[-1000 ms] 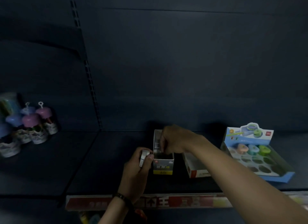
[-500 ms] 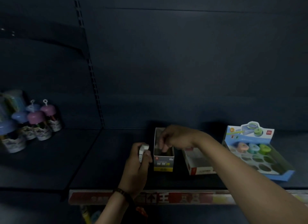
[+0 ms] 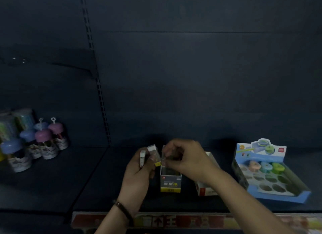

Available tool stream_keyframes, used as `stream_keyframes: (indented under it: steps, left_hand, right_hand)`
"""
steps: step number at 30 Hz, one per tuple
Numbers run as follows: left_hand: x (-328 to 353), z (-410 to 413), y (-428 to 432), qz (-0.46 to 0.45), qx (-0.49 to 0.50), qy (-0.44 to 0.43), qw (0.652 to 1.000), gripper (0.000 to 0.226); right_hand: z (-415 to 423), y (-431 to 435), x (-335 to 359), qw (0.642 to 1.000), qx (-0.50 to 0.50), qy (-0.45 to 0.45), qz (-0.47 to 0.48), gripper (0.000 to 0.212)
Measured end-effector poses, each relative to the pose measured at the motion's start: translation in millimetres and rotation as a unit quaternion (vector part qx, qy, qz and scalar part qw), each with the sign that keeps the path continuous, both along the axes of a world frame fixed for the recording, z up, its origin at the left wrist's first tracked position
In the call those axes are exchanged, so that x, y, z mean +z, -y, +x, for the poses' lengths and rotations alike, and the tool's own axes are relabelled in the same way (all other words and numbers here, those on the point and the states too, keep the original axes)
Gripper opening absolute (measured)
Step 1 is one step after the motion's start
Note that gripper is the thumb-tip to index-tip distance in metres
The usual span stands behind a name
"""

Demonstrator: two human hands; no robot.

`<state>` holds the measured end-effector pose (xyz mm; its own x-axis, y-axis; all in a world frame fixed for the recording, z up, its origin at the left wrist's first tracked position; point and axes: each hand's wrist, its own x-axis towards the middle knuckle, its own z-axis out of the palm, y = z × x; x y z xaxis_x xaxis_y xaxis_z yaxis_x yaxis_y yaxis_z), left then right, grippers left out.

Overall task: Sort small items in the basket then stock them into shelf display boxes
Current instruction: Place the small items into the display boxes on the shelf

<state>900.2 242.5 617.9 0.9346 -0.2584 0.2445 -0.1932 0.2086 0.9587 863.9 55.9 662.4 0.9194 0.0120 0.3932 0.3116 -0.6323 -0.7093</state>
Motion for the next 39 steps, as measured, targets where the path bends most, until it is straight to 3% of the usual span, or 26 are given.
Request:
stream_keyframes:
  steps: [5,8,12,14,17,19,22,28,35,39]
  left_hand:
    - [8.1,8.3,6.0,0.014,0.004,-0.02,1.0,0.011]
    - [11.7,10.8,10.2,0.051,-0.001,0.013,0.999,0.011]
    - [11.8,10.9,14.0,0.073,-0.002,0.043,0.996,0.012]
    - [6.4,8.2,11.2,0.093,-0.001,0.068,0.993,0.012]
    - [-9.7,2.0,0.2,0.186,0.067,0.118,0.973,0.012]
    - [-24.9,-0.5,-3.7,0.201,0.091,0.112,0.969,0.011]
    - [-44.7,2.2,-3.7,0.188,0.095,0.074,0.975,0.018]
    - [-50.5,8.2,-5.4,0.069,0.03,-0.059,0.995,0.015]
    - [-57.8,9.0,-4.5,0.092,0.012,0.024,0.995,0.015]
    - [-66.1,12.4,-4.8,0.133,0.018,0.103,0.986,0.013]
  right_hand:
    - [-4.0,-2.5,2.8,0.996,-0.035,0.063,-0.062,0.023]
    - [-1.7,-2.1,3.2,0.986,-0.063,0.096,-0.123,0.019]
    - [-1.5,0.8,5.0,0.986,-0.068,0.096,-0.122,0.025]
    - [-1.4,7.8,8.6,0.984,-0.068,0.077,-0.149,0.022]
    - [2.6,31.1,16.5,0.977,-0.078,-0.021,-0.196,0.021]
    - [8.1,41.6,17.6,0.969,-0.051,-0.08,-0.229,0.021]
    - [17.0,38.4,16.3,0.954,-0.007,-0.126,-0.273,0.02]
    - [37.5,25.4,12.4,0.933,0.0,-0.178,-0.313,0.012]
    - [47.1,27.0,-2.3,0.943,-0.008,-0.246,-0.224,0.005]
    - [49.5,25.8,-4.9,0.953,-0.002,-0.252,-0.165,0.021]
